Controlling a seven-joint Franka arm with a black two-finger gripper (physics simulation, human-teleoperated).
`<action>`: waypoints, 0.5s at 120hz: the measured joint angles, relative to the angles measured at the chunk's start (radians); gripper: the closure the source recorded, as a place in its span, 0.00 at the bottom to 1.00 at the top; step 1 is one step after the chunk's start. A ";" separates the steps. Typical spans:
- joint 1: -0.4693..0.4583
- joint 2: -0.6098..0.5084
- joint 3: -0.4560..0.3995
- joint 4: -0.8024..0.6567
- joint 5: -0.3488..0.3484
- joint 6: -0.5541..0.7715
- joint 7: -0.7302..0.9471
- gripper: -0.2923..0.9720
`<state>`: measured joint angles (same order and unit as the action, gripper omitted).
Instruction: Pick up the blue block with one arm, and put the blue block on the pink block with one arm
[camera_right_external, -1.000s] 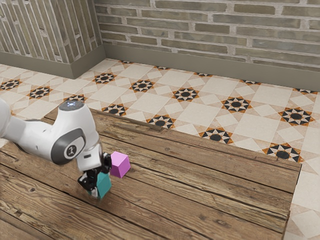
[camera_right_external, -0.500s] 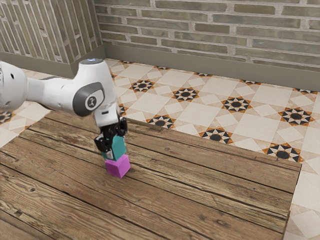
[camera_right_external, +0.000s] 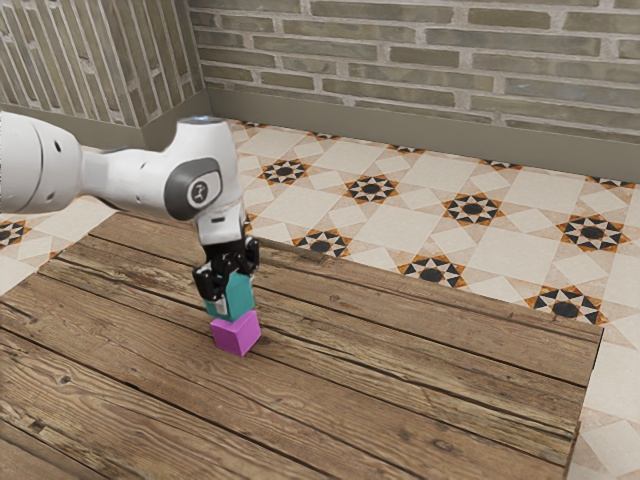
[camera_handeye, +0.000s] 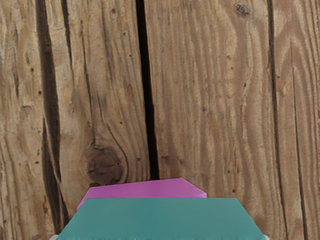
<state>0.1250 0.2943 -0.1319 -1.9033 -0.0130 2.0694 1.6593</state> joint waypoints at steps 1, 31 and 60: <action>0.000 0.001 0.000 0.000 0.000 -0.001 0.001 0.42; 0.003 0.003 0.000 0.002 -0.001 -0.010 0.030 0.29; 0.015 -0.205 -0.005 -0.017 -0.016 -0.060 0.042 0.25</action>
<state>0.1405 0.0895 -0.1369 -1.9205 -0.0294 2.0090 1.7008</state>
